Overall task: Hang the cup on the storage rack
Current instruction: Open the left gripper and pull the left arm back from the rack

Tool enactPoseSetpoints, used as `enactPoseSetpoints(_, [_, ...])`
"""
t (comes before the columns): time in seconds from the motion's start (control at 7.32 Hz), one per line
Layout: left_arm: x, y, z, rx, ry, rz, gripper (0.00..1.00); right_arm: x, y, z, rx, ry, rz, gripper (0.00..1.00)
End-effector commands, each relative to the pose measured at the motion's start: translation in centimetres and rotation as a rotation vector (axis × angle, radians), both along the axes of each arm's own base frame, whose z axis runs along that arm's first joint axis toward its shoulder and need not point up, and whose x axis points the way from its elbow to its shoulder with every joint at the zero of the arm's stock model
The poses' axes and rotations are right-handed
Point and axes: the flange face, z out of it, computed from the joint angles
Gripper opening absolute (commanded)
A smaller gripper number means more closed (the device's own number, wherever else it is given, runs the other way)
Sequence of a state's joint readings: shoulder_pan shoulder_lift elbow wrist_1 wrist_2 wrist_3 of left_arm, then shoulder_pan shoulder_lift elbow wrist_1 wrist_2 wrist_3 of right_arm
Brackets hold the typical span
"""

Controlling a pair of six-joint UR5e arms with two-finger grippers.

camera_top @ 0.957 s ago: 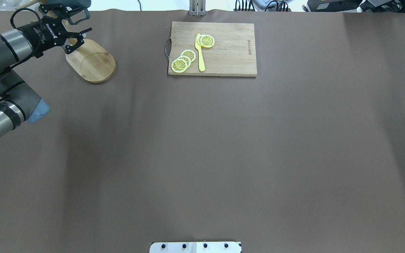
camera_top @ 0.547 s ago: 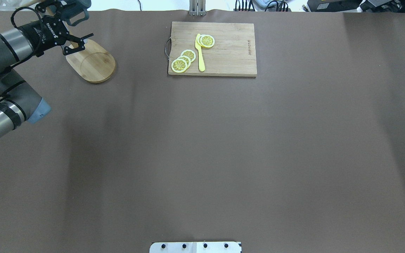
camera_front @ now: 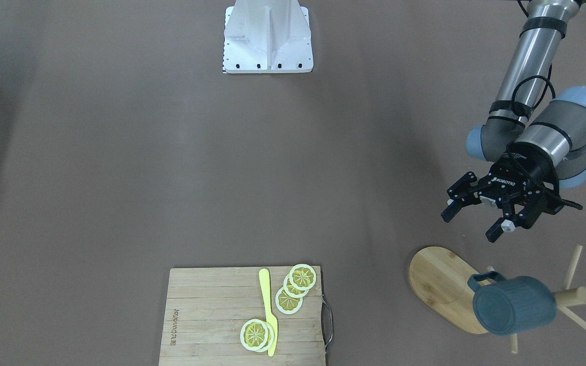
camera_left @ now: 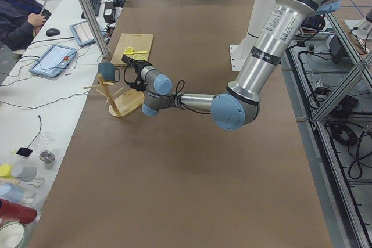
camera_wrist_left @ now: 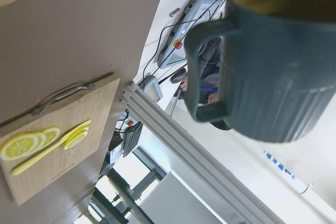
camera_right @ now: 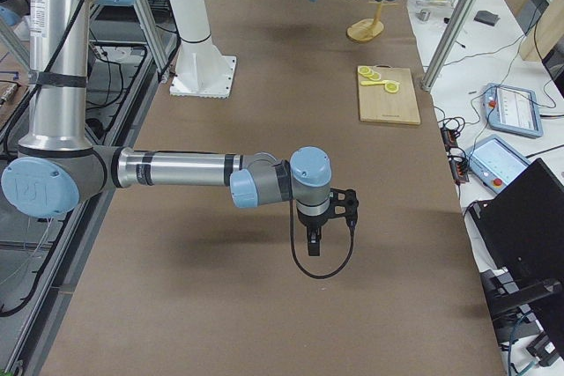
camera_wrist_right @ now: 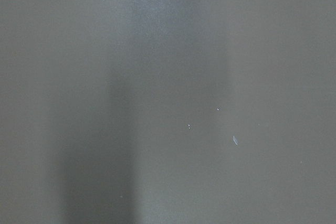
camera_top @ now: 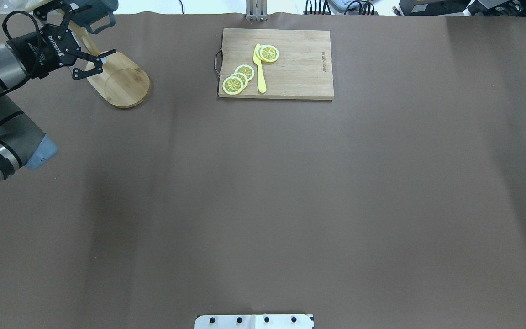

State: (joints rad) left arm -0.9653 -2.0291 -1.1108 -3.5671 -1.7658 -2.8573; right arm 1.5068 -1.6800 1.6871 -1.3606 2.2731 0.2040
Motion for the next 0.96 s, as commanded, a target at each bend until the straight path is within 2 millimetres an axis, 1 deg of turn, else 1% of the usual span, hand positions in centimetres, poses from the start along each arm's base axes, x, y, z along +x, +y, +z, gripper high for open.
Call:
enactPoseSetpoints(0.0, [-1.4, 3.0, -0.8, 0.187, -0.117, -0.041, 0.99, 0.1, 0.1, 0.1, -0.003, 0.000, 0.001, 1.00])
enactPoseSetpoints(0.14, [-2.1, 4.8, -0.5, 0.335, -0.233, -0.082, 0.99, 0.1, 0.1, 0.1, -0.003, 0.000, 0.001, 1.00])
enactPoseSetpoints(0.27, [-2.6, 7.4, 0.6, 0.532, -0.377, -0.065, 0.99, 0.1, 0.1, 0.1, -0.002, 0.001, 0.001, 1.00])
enactPoseSetpoints(0.41, [-3.2, 9.1, 2.8, 0.709, -0.528, -0.103, 0.99, 0.1, 0.1, 0.0, -0.001, 0.000, 0.001, 1.00])
enactPoseSetpoints(0.55, [-4.0, 10.4, 5.7, 0.823, -0.665, -0.160, 0.99, 0.1, 0.1, 0.0, -0.001, 0.000, 0.001, 1.00])
enactPoseSetpoints(0.68, [-5.1, 11.6, 8.1, 0.959, -0.810, -0.243, 0.99, 0.1, 0.1, 0.0, 0.001, 0.000, 0.001, 1.00])
enactPoseSetpoints(0.82, [-6.0, 12.5, 9.9, 1.191, -1.005, -0.353, 0.99, 0.1, 0.1, 0.0, 0.001, 0.000, 0.001, 1.00])
